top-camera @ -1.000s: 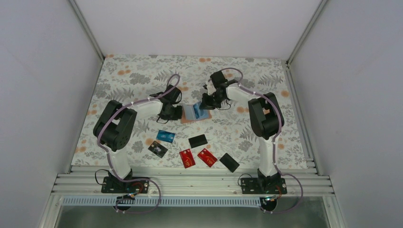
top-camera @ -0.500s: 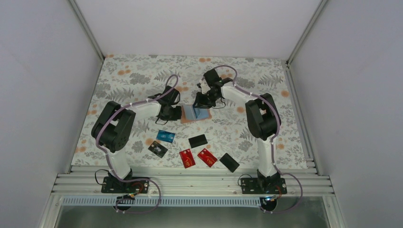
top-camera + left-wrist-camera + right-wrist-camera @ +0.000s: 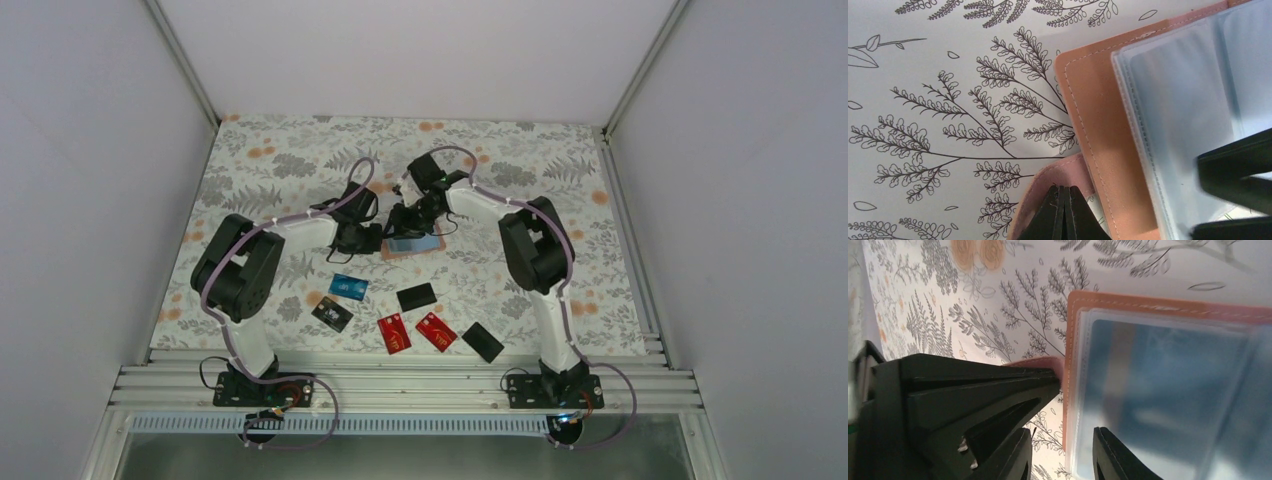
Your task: Put the credit cards into the card holder
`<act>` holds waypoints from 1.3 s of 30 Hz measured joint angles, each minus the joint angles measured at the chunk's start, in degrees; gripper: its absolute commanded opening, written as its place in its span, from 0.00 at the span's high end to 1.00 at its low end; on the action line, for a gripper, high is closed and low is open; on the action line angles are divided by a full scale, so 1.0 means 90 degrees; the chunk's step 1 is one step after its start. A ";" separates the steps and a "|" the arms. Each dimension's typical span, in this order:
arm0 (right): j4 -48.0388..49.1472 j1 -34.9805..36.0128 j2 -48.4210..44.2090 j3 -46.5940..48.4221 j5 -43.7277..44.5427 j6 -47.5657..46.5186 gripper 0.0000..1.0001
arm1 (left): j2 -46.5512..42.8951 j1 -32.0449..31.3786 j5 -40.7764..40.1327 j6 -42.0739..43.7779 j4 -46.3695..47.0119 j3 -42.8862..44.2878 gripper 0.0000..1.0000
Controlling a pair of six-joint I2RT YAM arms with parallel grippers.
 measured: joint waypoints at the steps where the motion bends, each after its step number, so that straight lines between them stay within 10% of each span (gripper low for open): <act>1: 0.0022 0.0024 0.0070 0.0007 -0.0066 0.0007 0.66 | -0.0007 0.0000 0.0002 0.0000 0.0015 -0.0010 0.98; 23: 0.0032 0.0078 -0.0146 0.0168 -0.0474 -0.0141 0.65 | -0.1098 -0.0012 0.0102 -0.0002 -0.0590 -0.0138 0.88; 39: 0.0486 0.0073 -0.2990 -0.2914 -0.0015 0.0007 0.60 | -0.2752 -0.0712 -0.0143 -0.0389 -0.1651 -0.0709 0.66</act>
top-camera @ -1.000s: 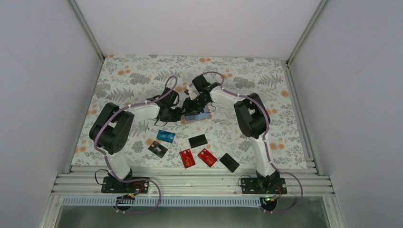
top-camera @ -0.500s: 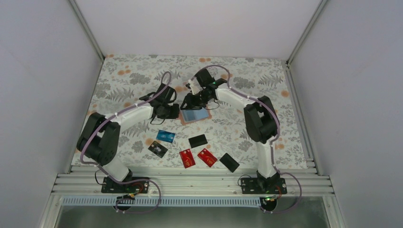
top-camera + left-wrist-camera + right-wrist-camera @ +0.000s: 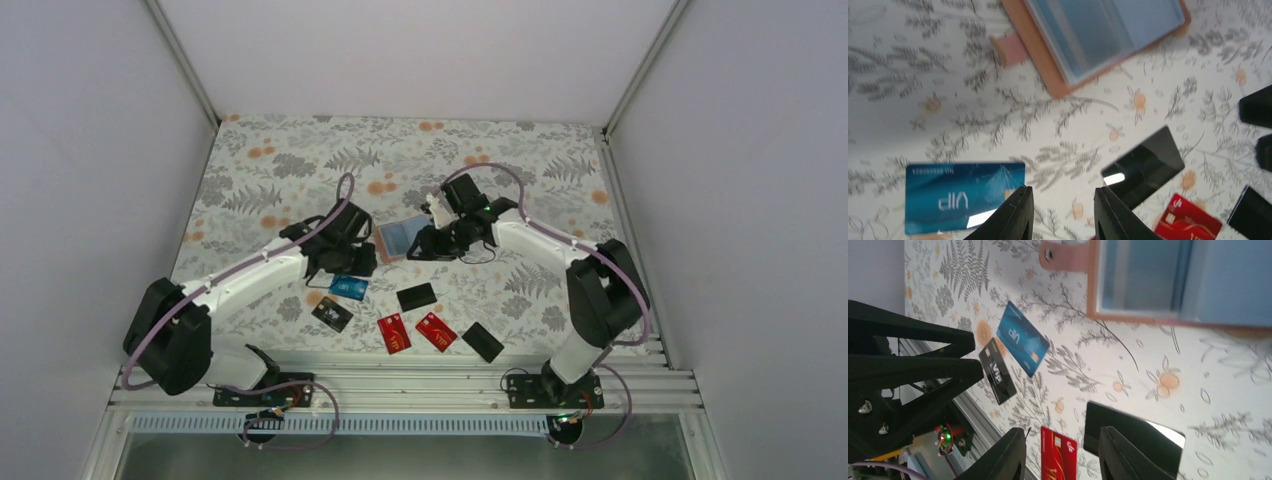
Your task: Put the credit cards into the card holder
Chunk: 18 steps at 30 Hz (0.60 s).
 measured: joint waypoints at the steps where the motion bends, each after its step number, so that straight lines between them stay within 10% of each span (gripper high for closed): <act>1: -0.0010 0.0002 -0.0117 -0.0138 0.0046 0.0019 0.59 | -0.0085 -0.0138 -0.0029 -0.0070 -0.0061 -0.0075 0.66; 18: 0.0367 0.0425 -0.1542 -0.2732 0.0284 0.0245 0.55 | -0.0483 -0.3048 -0.0503 -0.2470 -0.0046 -0.1117 0.44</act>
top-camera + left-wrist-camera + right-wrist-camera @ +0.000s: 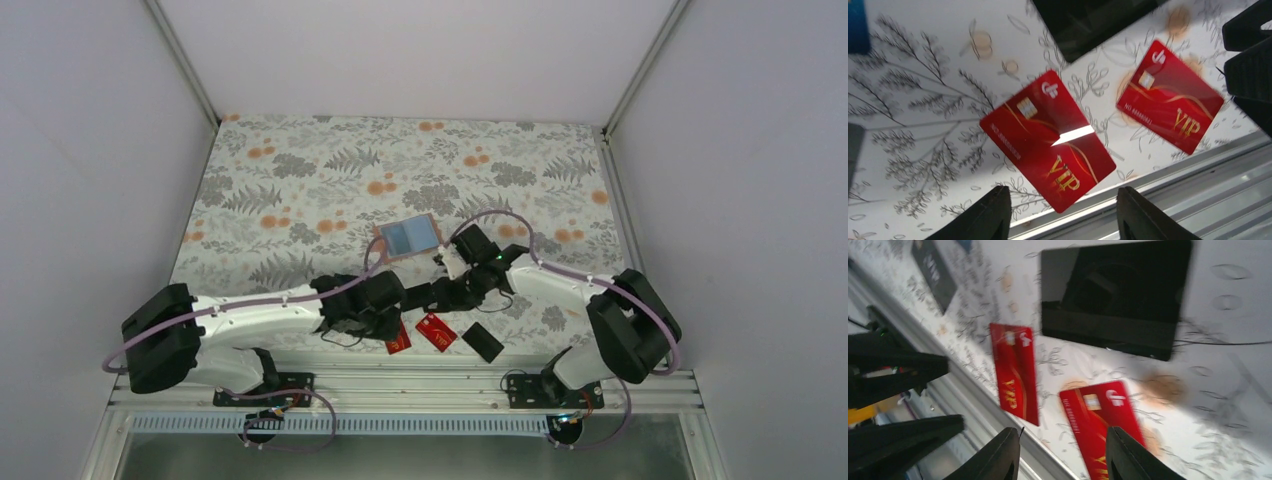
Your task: Put the credit cards into the card holder
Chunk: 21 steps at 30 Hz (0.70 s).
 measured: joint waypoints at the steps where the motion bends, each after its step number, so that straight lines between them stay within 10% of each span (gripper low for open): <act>1: 0.0073 0.0107 -0.0015 -0.0032 -0.0049 0.0036 0.55 | 0.0017 -0.0092 -0.0012 -0.0107 0.0022 -0.0039 0.40; 21: 0.1554 0.1168 0.1236 0.0209 -0.0444 0.0685 0.68 | -0.0823 -0.0510 0.0187 -0.2130 0.1406 -0.1770 0.36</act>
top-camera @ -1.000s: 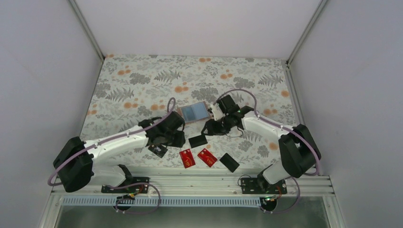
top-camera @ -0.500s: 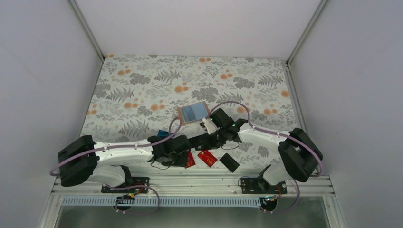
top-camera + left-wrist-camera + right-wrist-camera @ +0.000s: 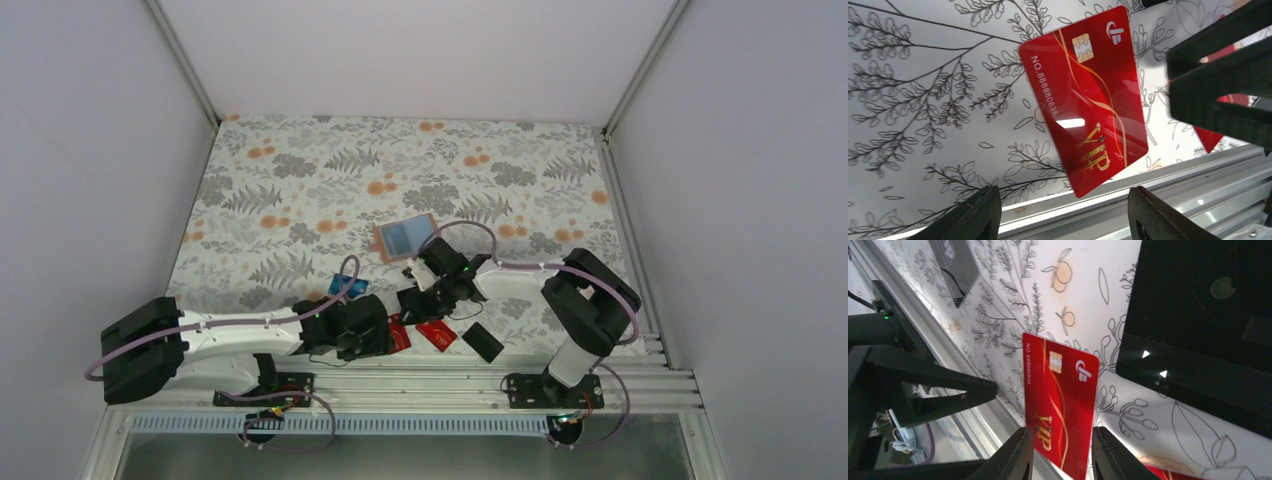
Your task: Put the credit cards into the card holder
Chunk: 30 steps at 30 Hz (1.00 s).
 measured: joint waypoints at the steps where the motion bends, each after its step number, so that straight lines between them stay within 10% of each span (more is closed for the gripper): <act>1: 0.0058 0.0017 0.0087 0.0002 0.0002 0.0012 0.68 | 0.0000 0.0000 0.0022 -0.0044 0.0083 -0.0019 0.36; 30: 0.0444 0.0447 0.0631 0.0216 -0.0036 0.0044 0.70 | 0.0206 -0.0500 -0.0092 -0.1712 0.1054 -0.0508 0.51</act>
